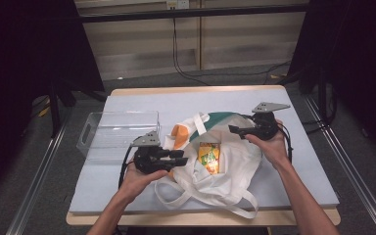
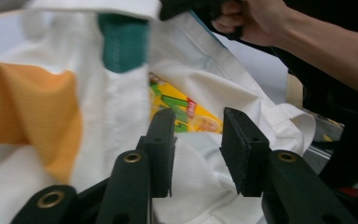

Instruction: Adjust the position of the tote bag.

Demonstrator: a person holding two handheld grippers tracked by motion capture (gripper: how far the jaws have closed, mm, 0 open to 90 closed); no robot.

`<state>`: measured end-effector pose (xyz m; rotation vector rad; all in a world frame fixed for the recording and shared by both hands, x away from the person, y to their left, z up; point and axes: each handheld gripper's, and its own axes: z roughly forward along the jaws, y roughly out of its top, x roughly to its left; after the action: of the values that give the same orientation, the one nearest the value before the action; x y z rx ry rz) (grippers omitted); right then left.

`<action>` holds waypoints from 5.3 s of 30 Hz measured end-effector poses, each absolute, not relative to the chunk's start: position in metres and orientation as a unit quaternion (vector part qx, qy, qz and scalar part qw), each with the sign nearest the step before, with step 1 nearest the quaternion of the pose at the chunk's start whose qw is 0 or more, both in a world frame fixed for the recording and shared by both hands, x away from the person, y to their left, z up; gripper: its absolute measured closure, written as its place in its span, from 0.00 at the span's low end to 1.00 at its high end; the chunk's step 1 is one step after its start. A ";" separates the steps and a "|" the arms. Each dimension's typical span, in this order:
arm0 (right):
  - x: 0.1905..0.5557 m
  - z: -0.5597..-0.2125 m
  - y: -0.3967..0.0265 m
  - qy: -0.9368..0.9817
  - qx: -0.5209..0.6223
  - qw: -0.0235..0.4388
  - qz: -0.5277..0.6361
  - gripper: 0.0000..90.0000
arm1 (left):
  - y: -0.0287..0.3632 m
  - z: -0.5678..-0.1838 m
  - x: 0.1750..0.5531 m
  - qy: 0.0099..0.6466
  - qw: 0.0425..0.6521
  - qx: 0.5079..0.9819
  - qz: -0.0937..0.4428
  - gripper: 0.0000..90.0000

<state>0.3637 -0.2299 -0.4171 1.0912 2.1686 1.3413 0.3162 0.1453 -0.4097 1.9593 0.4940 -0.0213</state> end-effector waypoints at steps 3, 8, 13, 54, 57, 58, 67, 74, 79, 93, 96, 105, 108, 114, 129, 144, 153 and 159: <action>0.353 -0.415 -0.233 0.774 0.384 0.185 0.468 0.36 | 0.159 -0.410 0.318 0.227 0.531 0.816 0.007 0.64; 0.341 -0.417 -0.239 0.779 0.386 0.190 0.456 0.35 | 0.168 -0.410 0.320 0.245 0.533 0.810 0.026 0.56; 0.330 -0.417 -0.244 0.781 0.378 0.197 0.456 0.32 | 0.166 -0.420 0.322 0.238 0.500 0.832 0.024 0.55; 0.290 -0.444 -0.275 0.771 0.419 0.191 0.440 0.29 | 0.161 -0.402 0.367 0.280 0.501 0.819 -0.004 0.92; 0.290 -0.454 -0.272 0.781 0.419 0.183 0.425 0.39 | 0.165 -0.402 0.370 0.286 0.499 0.818 -0.003 0.92; 0.292 -0.461 -0.272 0.780 0.427 0.169 0.424 0.56 | 0.166 -0.403 0.371 0.287 0.501 0.816 -0.003 0.92; 0.288 -0.459 -0.284 0.787 0.431 0.168 0.407 0.90 | 0.195 -0.410 0.371 0.316 0.493 0.811 0.008 0.93; 0.282 -0.461 -0.298 0.780 0.442 0.170 0.408 0.92 | 0.196 -0.423 0.366 0.318 0.493 0.810 0.006 0.92; 0.284 -0.460 -0.293 0.777 0.435 0.170 0.422 0.87 | 0.187 -0.430 0.362 0.311 0.492 0.813 0.005 0.92; 0.277 -0.448 -0.290 0.756 0.425 0.198 0.456 0.58 | 0.179 -0.427 0.352 0.298 0.498 0.814 0.021 0.66; 0.273 -0.444 -0.291 0.750 0.426 0.202 0.464 0.53 | 0.181 -0.422 0.348 0.295 0.505 0.810 0.031 0.62; 0.267 -0.439 -0.287 0.745 0.419 0.206 0.476 0.46 | 0.177 -0.398 0.333 0.268 0.526 0.806 0.051 0.62; 0.265 -0.436 -0.287 0.742 0.417 0.212 0.481 0.48 | 0.174 -0.395 0.329 0.261 0.528 0.807 0.051 0.67; 0.260 -0.430 -0.287 0.739 0.407 0.216 0.491 0.50 | 0.167 -0.390 0.323 0.244 0.537 0.807 0.027 0.73; 0.241 -0.424 -0.268 0.759 0.375 0.201 0.493 0.49 | 0.104 -0.396 0.330 0.230 0.487 0.842 -0.006 0.56; 0.241 -0.428 -0.269 0.757 0.378 0.206 0.491 0.45 | 0.070 -0.377 0.342 0.250 0.435 0.865 0.010 0.38; 0.242 -0.428 -0.270 0.759 0.376 0.205 0.491 0.44 | 0.051 -0.402 0.351 0.270 0.382 0.884 0.015 0.32; 0.241 -0.428 -0.267 0.759 0.376 0.202 0.491 0.43 | 0.042 -0.412 0.350 0.282 0.356 0.891 0.008 0.27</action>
<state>0.2408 -0.2669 -0.4283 1.0503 2.1210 1.3716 0.3505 0.0418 -0.4118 2.3011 0.7284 0.0216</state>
